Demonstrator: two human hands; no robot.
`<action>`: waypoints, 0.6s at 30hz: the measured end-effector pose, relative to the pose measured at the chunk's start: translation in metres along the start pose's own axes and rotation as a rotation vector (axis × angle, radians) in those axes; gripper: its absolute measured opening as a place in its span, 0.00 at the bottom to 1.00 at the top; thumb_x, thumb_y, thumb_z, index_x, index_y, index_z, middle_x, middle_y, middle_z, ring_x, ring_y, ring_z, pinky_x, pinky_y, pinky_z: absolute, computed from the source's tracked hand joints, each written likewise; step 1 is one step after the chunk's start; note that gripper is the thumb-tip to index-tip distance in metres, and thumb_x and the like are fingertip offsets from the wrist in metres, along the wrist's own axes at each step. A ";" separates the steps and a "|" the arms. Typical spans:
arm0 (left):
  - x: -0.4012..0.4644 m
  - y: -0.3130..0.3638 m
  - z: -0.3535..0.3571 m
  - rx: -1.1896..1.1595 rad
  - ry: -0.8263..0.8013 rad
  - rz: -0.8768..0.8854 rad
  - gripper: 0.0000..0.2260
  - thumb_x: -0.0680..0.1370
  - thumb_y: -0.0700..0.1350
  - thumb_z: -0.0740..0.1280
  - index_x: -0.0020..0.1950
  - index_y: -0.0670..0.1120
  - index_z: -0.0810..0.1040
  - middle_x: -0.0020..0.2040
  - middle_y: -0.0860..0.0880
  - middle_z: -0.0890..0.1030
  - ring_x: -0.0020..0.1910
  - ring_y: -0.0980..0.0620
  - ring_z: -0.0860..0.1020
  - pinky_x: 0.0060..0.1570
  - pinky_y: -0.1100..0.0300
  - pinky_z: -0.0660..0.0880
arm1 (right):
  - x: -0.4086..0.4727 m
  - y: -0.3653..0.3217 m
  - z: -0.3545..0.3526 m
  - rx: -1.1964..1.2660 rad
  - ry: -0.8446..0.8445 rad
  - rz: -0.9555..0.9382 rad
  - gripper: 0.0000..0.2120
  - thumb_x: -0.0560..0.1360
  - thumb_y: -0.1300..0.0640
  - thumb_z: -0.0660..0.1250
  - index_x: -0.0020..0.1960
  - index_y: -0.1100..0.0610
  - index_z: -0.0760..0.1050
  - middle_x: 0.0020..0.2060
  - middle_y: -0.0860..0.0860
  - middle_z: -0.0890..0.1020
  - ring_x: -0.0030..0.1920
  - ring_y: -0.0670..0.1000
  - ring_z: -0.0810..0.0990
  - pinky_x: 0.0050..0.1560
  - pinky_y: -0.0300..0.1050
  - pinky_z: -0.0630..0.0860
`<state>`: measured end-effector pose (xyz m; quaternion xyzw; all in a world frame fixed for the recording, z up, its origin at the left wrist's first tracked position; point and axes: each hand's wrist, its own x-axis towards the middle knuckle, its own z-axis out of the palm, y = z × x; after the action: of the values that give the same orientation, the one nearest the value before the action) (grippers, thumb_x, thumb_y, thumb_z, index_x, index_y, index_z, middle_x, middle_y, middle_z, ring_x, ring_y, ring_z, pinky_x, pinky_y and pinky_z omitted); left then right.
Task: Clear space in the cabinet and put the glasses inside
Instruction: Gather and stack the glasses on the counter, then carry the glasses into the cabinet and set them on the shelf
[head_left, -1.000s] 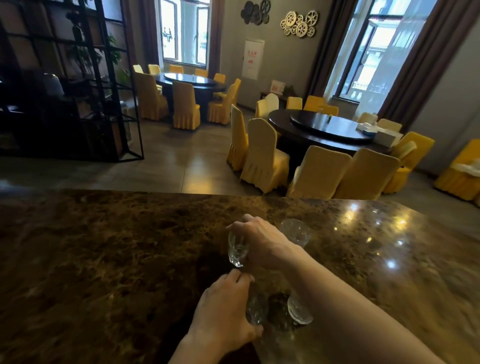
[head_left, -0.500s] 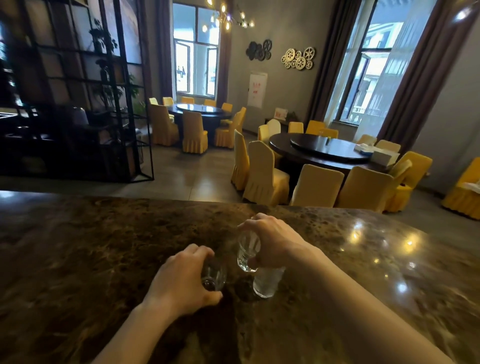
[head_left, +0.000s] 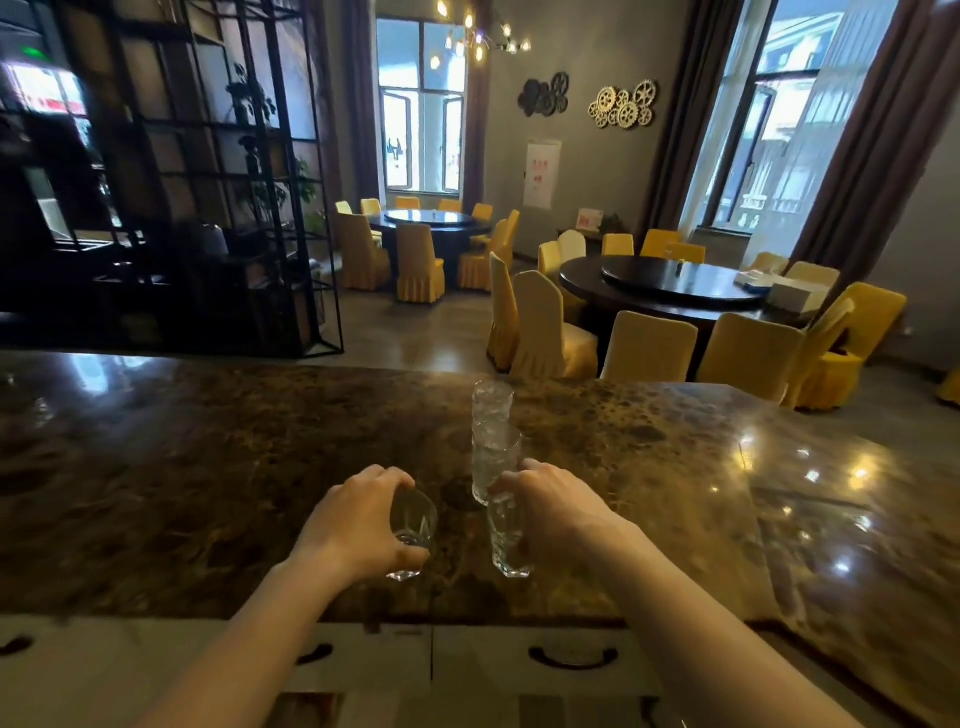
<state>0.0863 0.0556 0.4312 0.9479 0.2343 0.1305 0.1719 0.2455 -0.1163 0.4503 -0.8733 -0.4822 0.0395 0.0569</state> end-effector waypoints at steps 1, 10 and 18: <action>-0.004 0.000 -0.001 0.005 0.000 -0.001 0.35 0.63 0.59 0.80 0.67 0.55 0.73 0.60 0.57 0.76 0.57 0.55 0.76 0.55 0.56 0.78 | -0.005 -0.001 0.002 0.000 0.001 0.006 0.39 0.63 0.50 0.82 0.71 0.44 0.72 0.58 0.48 0.75 0.58 0.53 0.77 0.55 0.47 0.78; -0.019 -0.006 -0.007 -0.025 -0.010 0.046 0.35 0.63 0.58 0.80 0.67 0.54 0.73 0.59 0.57 0.76 0.56 0.56 0.76 0.54 0.57 0.78 | -0.029 -0.009 0.015 0.015 0.013 0.051 0.36 0.64 0.49 0.81 0.70 0.44 0.72 0.51 0.46 0.72 0.50 0.49 0.74 0.47 0.42 0.75; -0.061 -0.032 0.034 -0.027 -0.103 0.091 0.38 0.60 0.64 0.78 0.68 0.58 0.71 0.60 0.61 0.74 0.55 0.58 0.76 0.53 0.62 0.76 | -0.050 -0.030 0.062 0.038 -0.069 0.085 0.39 0.64 0.44 0.80 0.71 0.44 0.69 0.58 0.48 0.73 0.58 0.52 0.74 0.54 0.49 0.78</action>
<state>0.0327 0.0433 0.3784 0.9606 0.1801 0.0925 0.1905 0.1865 -0.1387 0.3932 -0.8898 -0.4457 0.0813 0.0551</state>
